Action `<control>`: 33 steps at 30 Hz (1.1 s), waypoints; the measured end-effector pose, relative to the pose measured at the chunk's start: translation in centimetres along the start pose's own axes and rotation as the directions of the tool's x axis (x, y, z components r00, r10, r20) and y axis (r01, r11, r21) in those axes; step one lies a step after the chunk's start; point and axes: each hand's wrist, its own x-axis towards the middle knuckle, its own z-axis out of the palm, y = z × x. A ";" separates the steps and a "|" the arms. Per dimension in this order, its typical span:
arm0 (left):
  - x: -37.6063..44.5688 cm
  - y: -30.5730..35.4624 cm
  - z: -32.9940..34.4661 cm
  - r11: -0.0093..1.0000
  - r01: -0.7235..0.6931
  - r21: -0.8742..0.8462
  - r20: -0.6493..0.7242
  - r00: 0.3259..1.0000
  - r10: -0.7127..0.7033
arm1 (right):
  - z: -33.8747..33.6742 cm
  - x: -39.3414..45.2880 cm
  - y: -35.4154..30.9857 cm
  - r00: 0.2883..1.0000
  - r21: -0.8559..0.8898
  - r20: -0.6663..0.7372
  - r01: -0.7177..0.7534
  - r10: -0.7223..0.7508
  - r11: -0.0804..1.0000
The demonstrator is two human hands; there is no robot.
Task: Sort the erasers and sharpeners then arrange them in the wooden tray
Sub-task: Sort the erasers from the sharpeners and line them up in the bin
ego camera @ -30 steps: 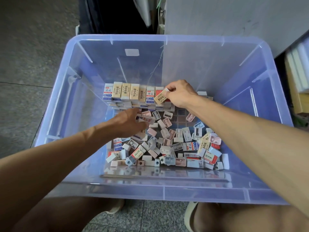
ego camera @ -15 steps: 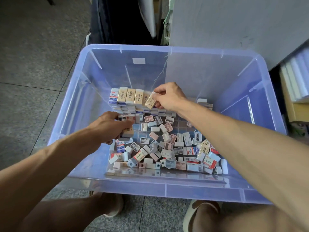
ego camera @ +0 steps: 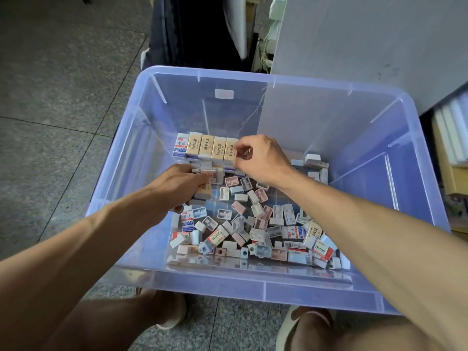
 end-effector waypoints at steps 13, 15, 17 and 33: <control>0.4 0.1 0.4 0.998 -0.065 -0.008 0.068 0.996 0.066 | -1.1 -1.2 3.3 0.986 -0.168 0.155 -0.028 0.055 0.985; 0.5 0.2 0.4 0.996 -0.081 -0.029 0.076 0.994 0.083 | -1.6 -1.6 3.1 0.988 -0.186 0.143 -0.027 0.054 0.982; 0.5 0.2 0.6 0.995 -0.086 -0.056 0.083 0.992 0.090 | -2.3 -2.4 2.2 0.997 -0.140 0.070 -0.019 0.029 0.990; 0.5 1.4 1.8 0.950 -0.018 -0.310 0.066 0.997 0.040 | -2.3 -5.1 -1.9 0.860 0.590 0.473 -0.471 0.193 0.656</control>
